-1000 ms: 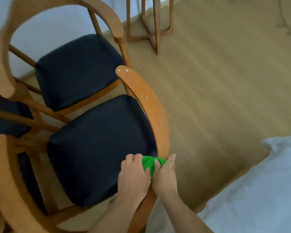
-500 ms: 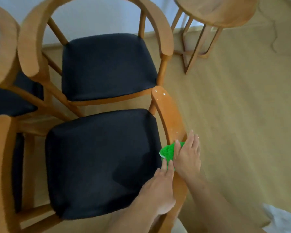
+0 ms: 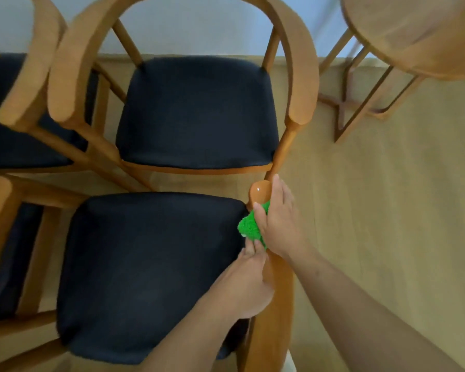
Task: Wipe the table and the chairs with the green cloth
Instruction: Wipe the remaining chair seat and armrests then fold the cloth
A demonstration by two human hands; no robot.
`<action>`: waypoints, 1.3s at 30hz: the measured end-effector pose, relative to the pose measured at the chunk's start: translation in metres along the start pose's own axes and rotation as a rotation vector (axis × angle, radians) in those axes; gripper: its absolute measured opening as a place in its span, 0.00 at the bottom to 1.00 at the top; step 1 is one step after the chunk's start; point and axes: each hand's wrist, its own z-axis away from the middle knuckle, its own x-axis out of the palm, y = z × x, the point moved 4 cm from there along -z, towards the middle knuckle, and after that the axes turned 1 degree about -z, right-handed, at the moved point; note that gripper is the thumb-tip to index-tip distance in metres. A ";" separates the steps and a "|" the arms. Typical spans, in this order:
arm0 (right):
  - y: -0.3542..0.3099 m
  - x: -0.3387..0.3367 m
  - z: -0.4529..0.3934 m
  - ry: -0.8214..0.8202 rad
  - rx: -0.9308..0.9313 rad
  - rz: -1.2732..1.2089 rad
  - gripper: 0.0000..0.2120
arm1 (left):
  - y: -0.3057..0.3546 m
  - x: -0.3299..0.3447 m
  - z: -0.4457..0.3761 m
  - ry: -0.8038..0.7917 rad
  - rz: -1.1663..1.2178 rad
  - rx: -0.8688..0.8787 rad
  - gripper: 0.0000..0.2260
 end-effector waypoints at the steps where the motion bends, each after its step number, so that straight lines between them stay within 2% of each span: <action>1: -0.004 -0.002 -0.015 -0.018 -0.027 -0.005 0.33 | 0.006 -0.008 -0.007 0.034 0.004 -0.023 0.33; 5: -0.019 -0.005 -0.061 -0.113 -0.106 -0.041 0.33 | 0.026 -0.030 -0.032 0.145 0.021 -0.141 0.32; 8: -0.018 -0.006 -0.060 -0.092 -0.086 -0.085 0.36 | 0.033 -0.030 -0.031 0.141 0.019 -0.216 0.34; 10: -0.008 -0.008 -0.039 -0.043 -0.005 -0.126 0.42 | 0.032 -0.021 -0.022 0.124 0.034 -0.222 0.34; 12: 0.009 -0.005 -0.010 -0.067 0.162 -0.185 0.48 | 0.029 -0.007 -0.009 0.092 0.035 -0.225 0.34; 14: 0.022 0.000 0.019 -0.110 0.294 -0.291 0.47 | 0.028 0.010 0.002 0.057 0.042 -0.241 0.34; 16: 0.026 0.004 0.041 -0.118 0.302 -0.301 0.43 | 0.027 0.021 0.010 0.050 0.045 -0.236 0.34; 19: 0.020 0.003 0.030 -0.080 0.210 -0.205 0.38 | 0.024 0.021 0.013 0.076 0.072 -0.230 0.33; 23: 0.000 -0.007 -0.043 -0.077 0.076 -0.224 0.36 | 0.015 0.003 0.017 0.168 0.181 -0.258 0.33; 26: -0.027 -0.007 -0.096 -0.237 -0.060 -0.168 0.35 | 0.005 -0.001 0.029 0.206 0.226 -0.300 0.30; 28: -0.040 -0.002 -0.119 -0.370 -0.126 0.030 0.28 | -0.008 0.003 0.041 0.216 0.241 -0.340 0.27; 30: -0.044 0.005 -0.125 -0.510 -0.099 0.198 0.20 | -0.023 0.008 0.053 0.209 0.254 -0.385 0.25; 32: -0.046 0.007 -0.115 -0.601 -0.109 0.352 0.17 | -0.037 0.014 0.063 0.207 0.278 -0.427 0.21; 33: -0.045 0.007 -0.105 -0.598 -0.154 0.433 0.18 | -0.044 0.018 0.067 0.205 0.295 -0.447 0.20; 35: -0.035 0.007 -0.080 -0.490 -0.303 0.558 0.22 | -0.057 0.023 0.074 0.194 0.325 -0.487 0.19; 37: -0.020 0.006 -0.051 -0.423 -0.401 0.647 0.29 | -0.066 0.030 0.080 0.151 0.343 -0.515 0.20; 39: -0.008 0.006 -0.032 -0.379 -0.471 0.679 0.30 | -0.074 0.038 0.083 0.123 0.342 -0.532 0.21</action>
